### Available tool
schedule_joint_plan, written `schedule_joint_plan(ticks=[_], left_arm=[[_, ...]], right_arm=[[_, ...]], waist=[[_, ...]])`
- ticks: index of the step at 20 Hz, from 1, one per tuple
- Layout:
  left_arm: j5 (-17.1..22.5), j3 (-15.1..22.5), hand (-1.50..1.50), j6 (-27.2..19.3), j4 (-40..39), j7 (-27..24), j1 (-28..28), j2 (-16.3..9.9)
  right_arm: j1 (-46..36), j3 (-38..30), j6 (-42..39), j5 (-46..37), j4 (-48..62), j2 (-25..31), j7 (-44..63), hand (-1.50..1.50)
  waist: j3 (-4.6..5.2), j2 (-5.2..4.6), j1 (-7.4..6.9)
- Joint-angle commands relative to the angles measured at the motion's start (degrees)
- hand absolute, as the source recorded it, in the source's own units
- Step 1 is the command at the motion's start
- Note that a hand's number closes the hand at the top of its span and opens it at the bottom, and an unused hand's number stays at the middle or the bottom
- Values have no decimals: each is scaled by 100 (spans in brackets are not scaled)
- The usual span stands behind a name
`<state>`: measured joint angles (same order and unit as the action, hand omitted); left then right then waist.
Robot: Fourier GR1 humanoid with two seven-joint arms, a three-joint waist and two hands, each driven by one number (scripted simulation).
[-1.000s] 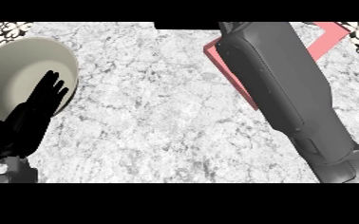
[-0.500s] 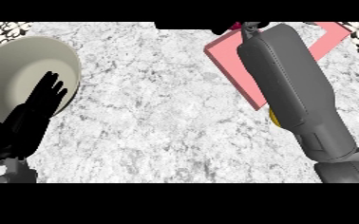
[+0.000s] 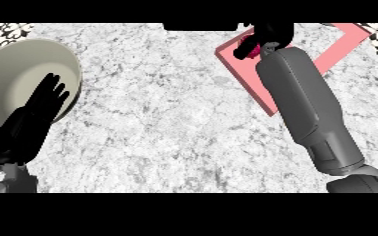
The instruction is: Pick the cupcake from the cutting board and place it in the cardboard box
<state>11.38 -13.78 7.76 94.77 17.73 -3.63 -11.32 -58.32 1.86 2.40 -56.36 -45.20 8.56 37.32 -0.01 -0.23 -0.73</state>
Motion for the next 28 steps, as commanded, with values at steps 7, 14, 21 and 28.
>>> schedule_joint_plan(ticks=[7, 14, 21, 28], left_arm=[[-11, -16, 0, 32, 127, -67, 202, 28], [-213, 115, 0, -40, -90, -302, 196, 175], [-163, 144, 0, -122, 69, 2, 184, 203], [-3, -55, 0, -50, -90, 8, -126, 31]], right_arm=[[799, -456, 1292, 506, -441, -152, -1241, -150], [792, -1492, 2308, 1501, -1335, -260, -1404, -150], [2094, -1823, 1749, 2375, -2895, 78, -1550, -150], [2508, -2072, 788, 3152, -3573, 836, -1542, -150]], waist=[[-2, 15, 35], [-2, 22, 88], [-1, 52, 163], [1, 27, 84]])
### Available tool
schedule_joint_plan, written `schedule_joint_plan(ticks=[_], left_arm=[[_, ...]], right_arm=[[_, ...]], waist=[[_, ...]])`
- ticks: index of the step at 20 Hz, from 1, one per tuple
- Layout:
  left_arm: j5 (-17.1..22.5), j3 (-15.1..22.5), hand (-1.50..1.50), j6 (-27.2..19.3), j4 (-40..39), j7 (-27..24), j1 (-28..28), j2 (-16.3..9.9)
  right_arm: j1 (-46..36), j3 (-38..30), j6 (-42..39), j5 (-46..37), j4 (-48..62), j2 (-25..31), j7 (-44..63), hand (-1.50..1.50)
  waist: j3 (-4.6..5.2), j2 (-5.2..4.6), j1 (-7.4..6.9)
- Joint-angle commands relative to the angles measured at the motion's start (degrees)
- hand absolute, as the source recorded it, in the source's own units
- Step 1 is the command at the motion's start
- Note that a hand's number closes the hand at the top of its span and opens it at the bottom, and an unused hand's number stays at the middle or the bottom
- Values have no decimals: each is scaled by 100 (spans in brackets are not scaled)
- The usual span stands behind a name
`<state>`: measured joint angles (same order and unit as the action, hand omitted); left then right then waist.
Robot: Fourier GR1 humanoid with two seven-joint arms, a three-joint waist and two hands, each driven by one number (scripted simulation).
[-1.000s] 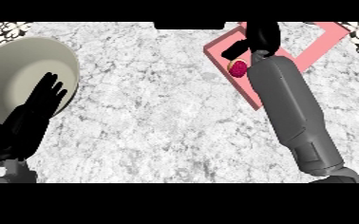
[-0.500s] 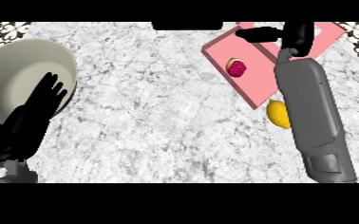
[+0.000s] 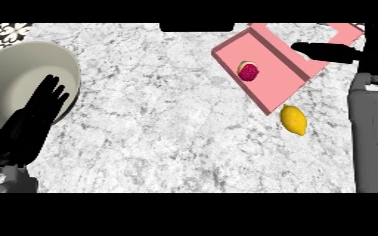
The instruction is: Pick the cupcake from the cutting board and place it in the cardboard box
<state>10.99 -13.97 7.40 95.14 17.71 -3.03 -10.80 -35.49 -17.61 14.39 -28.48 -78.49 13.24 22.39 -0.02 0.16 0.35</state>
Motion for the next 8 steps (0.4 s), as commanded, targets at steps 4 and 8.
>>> schedule_joint_plan(ticks=[4, 8], left_arm=[[-66, -33, 0, 108, 22, -256, 207, -4], [96, -120, 0, 81, -237, 64, -318, -138]], right_arm=[[983, -189, -568, 708, -969, 353, -171, -150], [718, -240, -771, 865, -677, 719, -127, -150]], waist=[[3, -8, -25], [3, -16, -40]])
